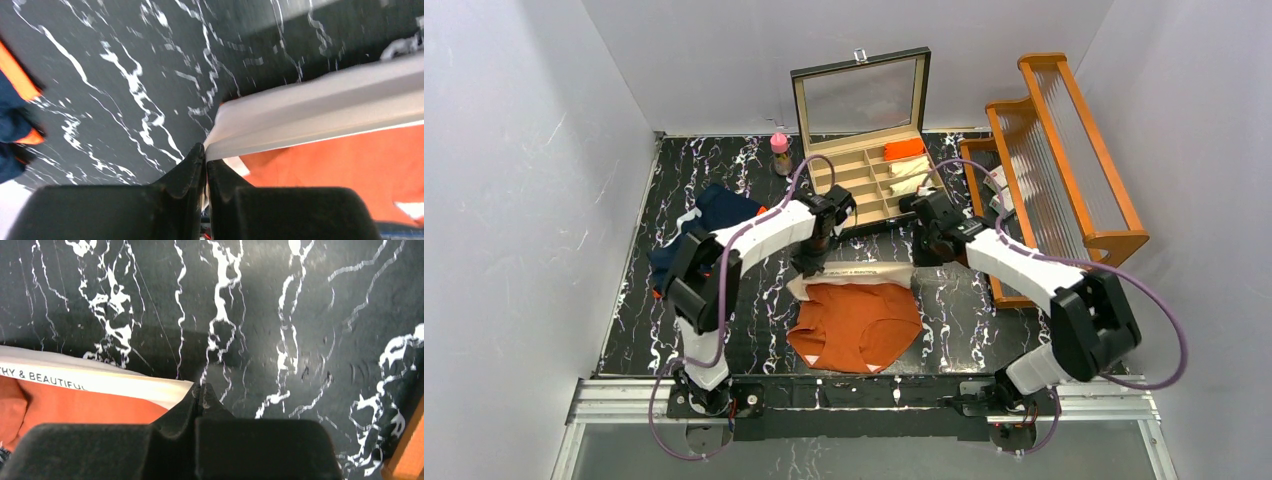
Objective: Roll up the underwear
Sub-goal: Flatten out the underwear at the center of the board.
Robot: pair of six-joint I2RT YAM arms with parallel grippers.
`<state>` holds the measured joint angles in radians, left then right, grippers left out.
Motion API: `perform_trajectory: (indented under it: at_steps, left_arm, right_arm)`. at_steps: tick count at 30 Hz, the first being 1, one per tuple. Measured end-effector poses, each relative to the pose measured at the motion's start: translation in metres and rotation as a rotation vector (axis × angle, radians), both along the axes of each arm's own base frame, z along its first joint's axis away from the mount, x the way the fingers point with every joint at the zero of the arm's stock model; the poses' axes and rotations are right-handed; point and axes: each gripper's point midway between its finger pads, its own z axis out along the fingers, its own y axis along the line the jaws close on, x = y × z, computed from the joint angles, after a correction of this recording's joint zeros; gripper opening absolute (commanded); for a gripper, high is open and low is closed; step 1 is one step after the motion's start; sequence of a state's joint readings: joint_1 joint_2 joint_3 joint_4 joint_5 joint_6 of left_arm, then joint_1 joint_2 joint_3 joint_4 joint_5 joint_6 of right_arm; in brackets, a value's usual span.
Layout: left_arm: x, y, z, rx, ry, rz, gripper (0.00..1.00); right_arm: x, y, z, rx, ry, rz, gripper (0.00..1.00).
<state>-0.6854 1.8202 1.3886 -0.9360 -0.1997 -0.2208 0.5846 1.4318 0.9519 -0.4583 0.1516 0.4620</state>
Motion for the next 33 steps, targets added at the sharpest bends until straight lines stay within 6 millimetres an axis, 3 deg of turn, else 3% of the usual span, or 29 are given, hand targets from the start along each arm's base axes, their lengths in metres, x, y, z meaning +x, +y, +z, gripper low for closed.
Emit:
perform_trajectory:
  at_steps: [2,4,8,10,12,15,19,24,26,30,33]
  left_arm:
    - [0.019,0.0,-0.005,0.046,-0.019,-0.03,0.53]
    - [0.038,0.004,-0.007,0.097,-0.054,-0.051,0.67]
    - [0.066,0.022,-0.002,0.19,-0.124,-0.038,0.77]
    - [0.074,0.035,0.005,0.213,-0.153,-0.01,0.86]
    - [0.075,0.047,0.01,0.201,-0.19,0.032,0.94]
    - [0.059,0.065,0.021,0.136,-0.226,0.105,0.98]
    - [0.035,0.074,0.042,-0.026,-0.312,0.21,0.98]
    - [0.009,0.055,0.041,-0.267,-0.332,0.284,0.98]
    - [-0.005,0.046,0.03,-0.344,-0.296,0.307,0.98]
    - [-0.032,0.025,0.004,-0.463,-0.209,0.379,0.98]
    - [-0.034,-0.006,0.0,-0.438,-0.223,0.351,0.94]
  right_arm:
    - [0.011,0.004,-0.006,-0.029,-0.002,0.013,0.01]
    - [0.024,0.003,-0.01,-0.067,-0.014,0.011,0.03]
    - [0.049,0.004,-0.008,-0.126,-0.038,0.012,0.2]
    - [0.058,0.009,0.001,-0.138,-0.046,0.034,0.38]
    - [0.068,0.014,0.017,-0.132,-0.08,0.051,0.62]
    - [0.067,0.015,0.038,-0.104,-0.124,0.058,0.68]
    - [0.047,0.012,0.063,-0.032,-0.161,0.082,0.63]
    - [0.002,0.024,0.064,0.148,-0.102,0.151,0.55]
    - [-0.02,0.032,0.051,0.241,-0.048,0.174,0.54]
    - [-0.082,0.034,0.006,0.357,0.169,0.184,0.53]
    - [-0.102,0.038,-0.007,0.384,0.255,0.185,0.51]
